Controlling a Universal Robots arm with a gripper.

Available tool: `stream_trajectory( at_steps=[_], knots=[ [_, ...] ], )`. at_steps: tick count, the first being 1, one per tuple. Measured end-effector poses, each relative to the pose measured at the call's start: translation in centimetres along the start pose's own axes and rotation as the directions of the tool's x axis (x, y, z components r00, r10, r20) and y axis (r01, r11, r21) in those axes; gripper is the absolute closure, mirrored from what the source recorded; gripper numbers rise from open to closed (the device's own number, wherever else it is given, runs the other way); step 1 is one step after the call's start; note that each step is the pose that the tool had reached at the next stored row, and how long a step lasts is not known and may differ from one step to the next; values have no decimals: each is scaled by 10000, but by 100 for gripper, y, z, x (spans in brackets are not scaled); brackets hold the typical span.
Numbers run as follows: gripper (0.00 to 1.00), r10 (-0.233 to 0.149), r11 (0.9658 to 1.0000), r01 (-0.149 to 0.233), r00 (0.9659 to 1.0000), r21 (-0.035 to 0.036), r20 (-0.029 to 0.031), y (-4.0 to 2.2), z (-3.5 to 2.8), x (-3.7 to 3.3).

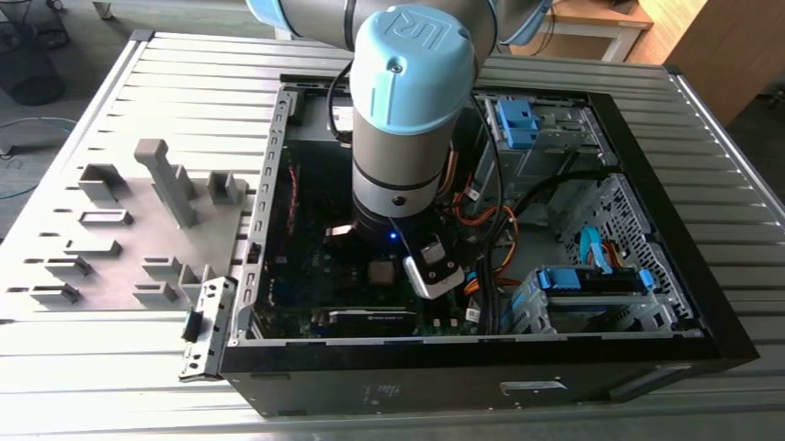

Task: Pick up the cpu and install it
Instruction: 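Place the cpu into insertion slot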

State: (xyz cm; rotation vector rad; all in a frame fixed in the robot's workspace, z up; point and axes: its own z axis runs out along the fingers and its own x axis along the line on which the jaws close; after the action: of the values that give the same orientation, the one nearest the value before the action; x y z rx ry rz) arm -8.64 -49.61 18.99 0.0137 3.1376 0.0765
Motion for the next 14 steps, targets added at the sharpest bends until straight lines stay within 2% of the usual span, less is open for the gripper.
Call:
stream_trajectory(
  at_steps=[14],
  knots=[
    [53, 2, 10000, -2, 10000, 3, -1, 3, 19, 0]
  ],
)
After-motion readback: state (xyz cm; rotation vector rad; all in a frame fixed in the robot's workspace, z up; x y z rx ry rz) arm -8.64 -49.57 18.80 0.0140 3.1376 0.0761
